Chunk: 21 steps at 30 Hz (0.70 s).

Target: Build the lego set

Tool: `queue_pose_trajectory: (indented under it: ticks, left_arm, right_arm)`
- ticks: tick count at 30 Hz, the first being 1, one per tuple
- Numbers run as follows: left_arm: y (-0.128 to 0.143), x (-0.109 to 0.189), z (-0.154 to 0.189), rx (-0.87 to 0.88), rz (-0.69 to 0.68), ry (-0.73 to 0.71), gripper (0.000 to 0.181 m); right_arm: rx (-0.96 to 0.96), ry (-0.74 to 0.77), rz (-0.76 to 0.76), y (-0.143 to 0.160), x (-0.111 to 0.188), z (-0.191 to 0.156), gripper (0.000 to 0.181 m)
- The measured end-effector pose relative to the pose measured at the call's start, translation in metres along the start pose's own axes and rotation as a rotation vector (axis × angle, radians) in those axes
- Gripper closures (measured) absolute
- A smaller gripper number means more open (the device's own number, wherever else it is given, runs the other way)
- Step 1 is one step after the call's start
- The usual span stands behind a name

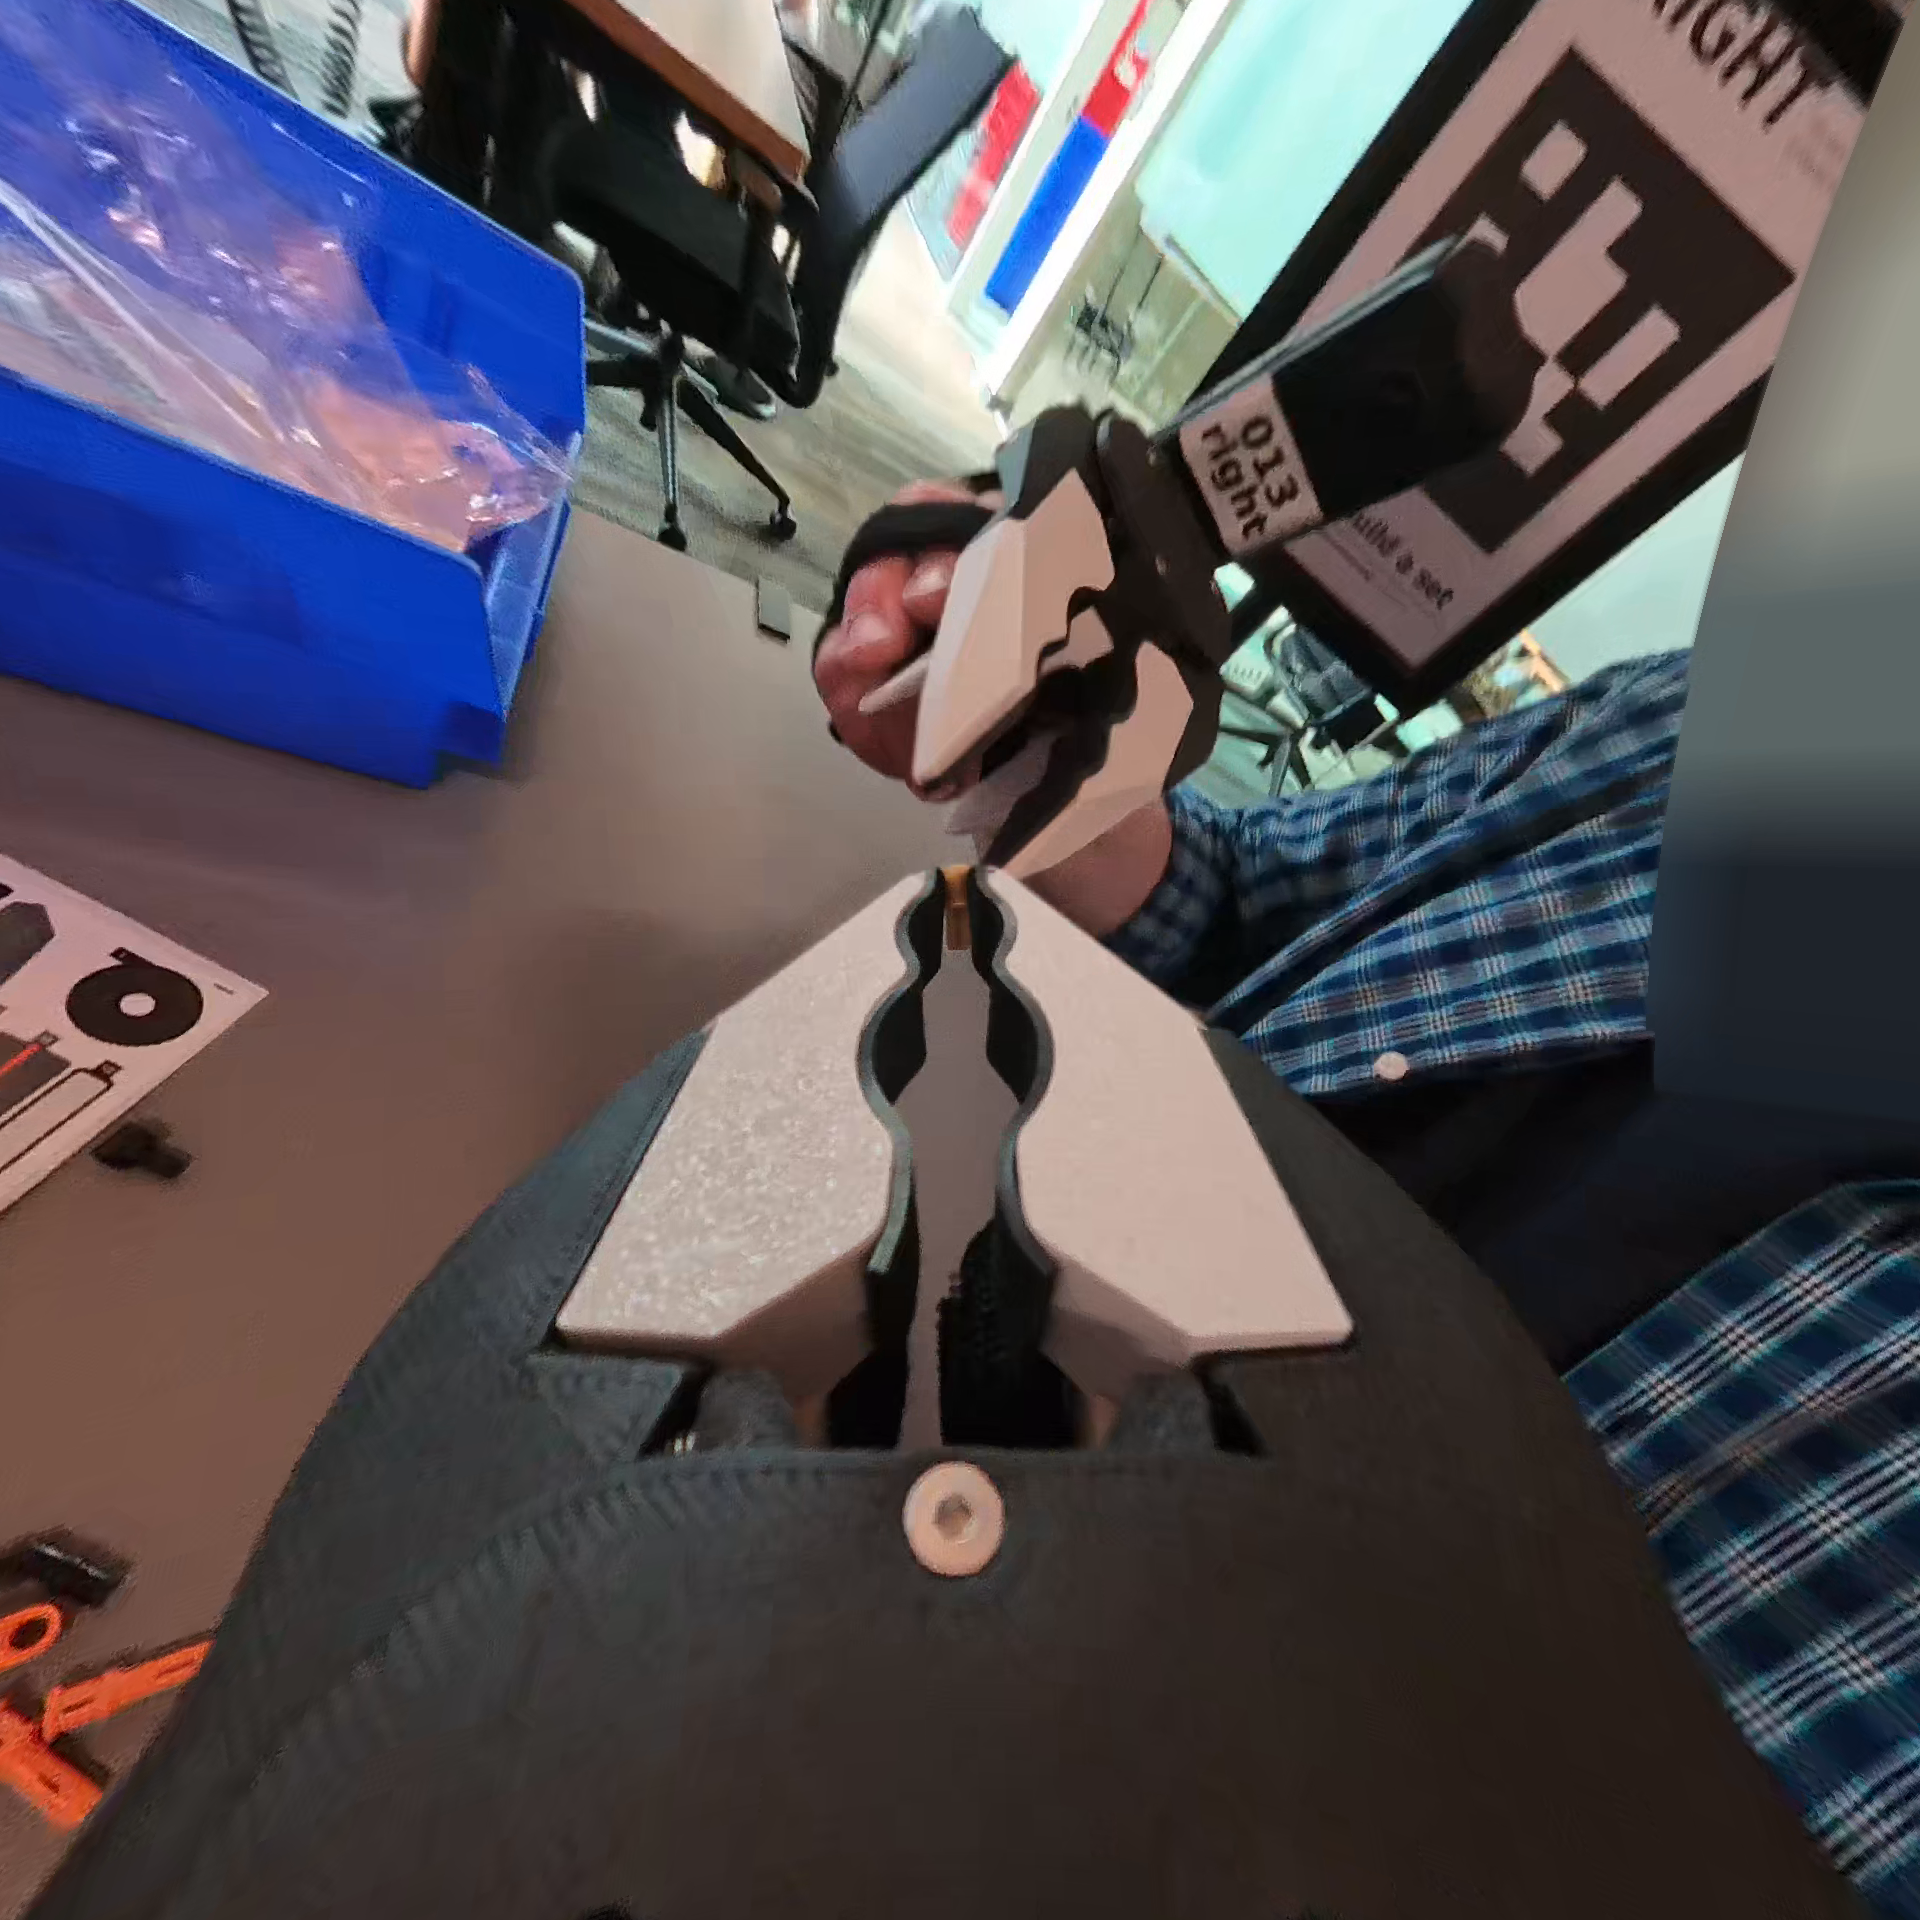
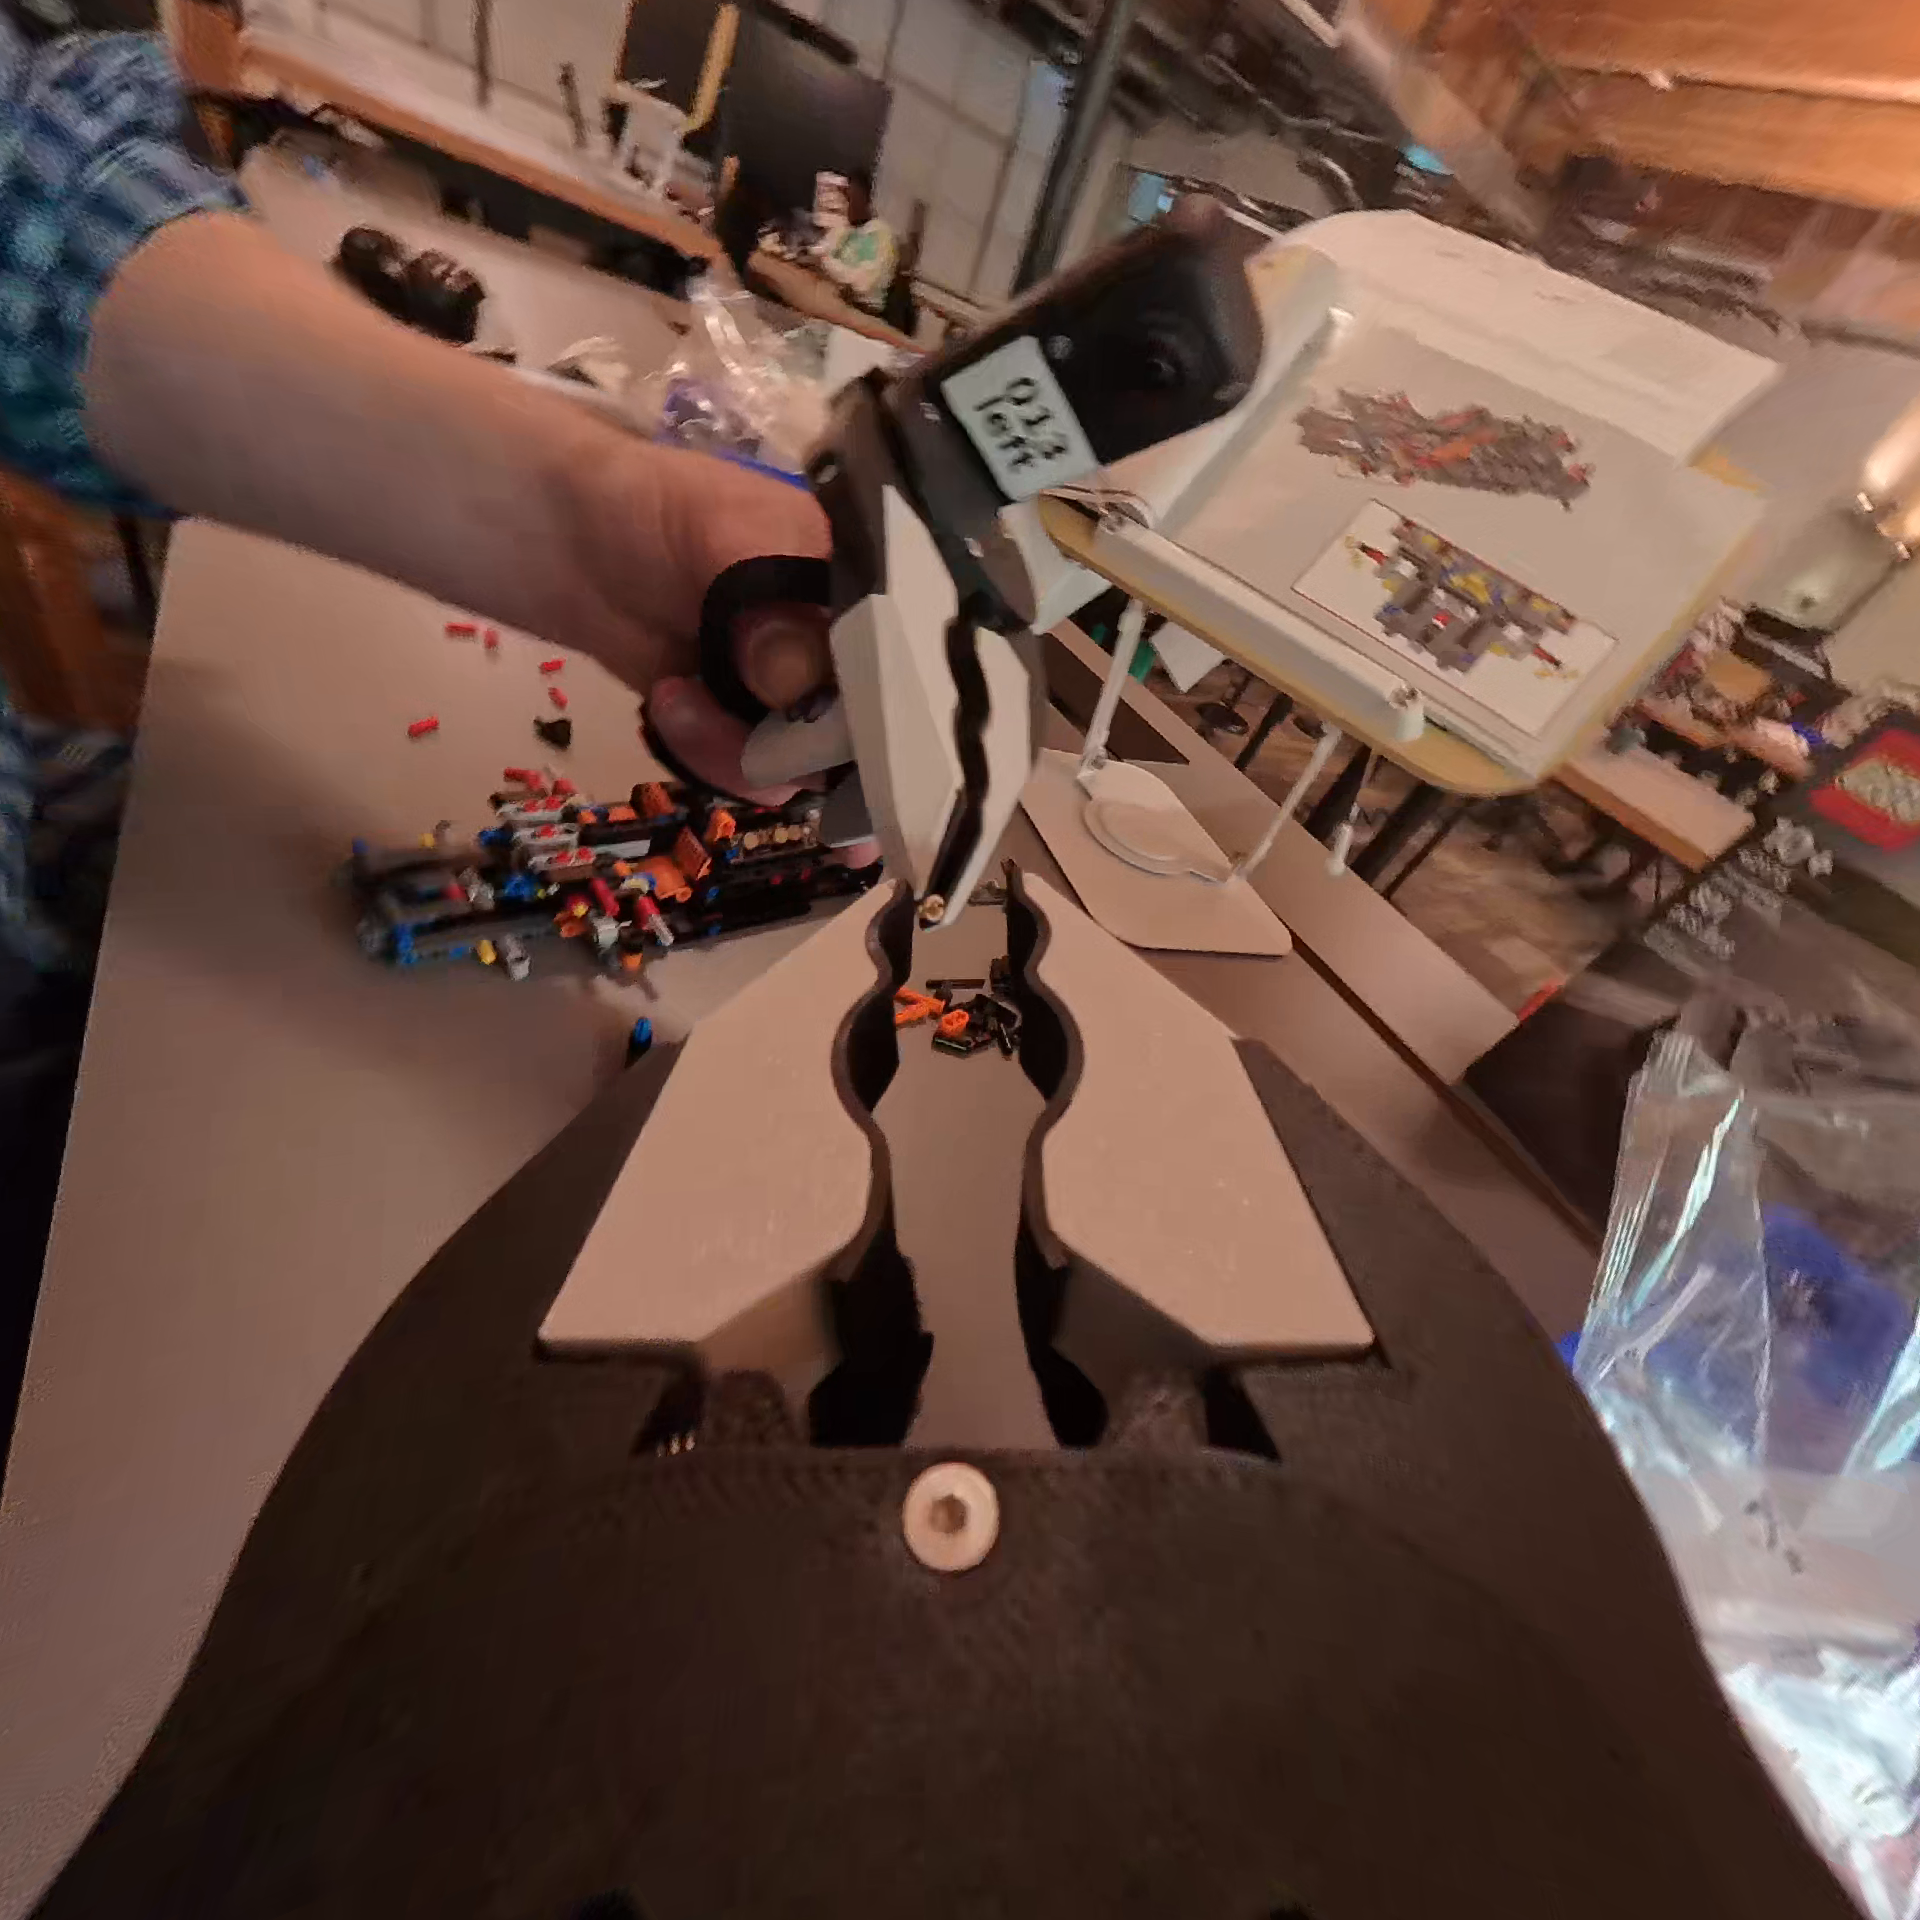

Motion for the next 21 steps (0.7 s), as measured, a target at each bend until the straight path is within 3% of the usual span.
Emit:
queue_pose_trajectory:
  ticks: [9,21]
  left_arm:
    - [0.002,-0.005,0.009,0.008,-0.141,0.157,0.177]
    - [0.0,-0.009,0.003,0.108,-0.133,0.24,0.177]
  right_arm:
    - [0.217,-0.182,-0.067,-0.001,0.002,-0.013,0.179]
    - [0.277,-0.096,-0.052,0.003,0.004,-0.014,0.174]
Point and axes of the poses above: each gripper's, where its closed fingertips meet, x back along the fingers, y out of its underside, z = x × y across the jaws, the point moved 4 cm from there along x, back along the fingers
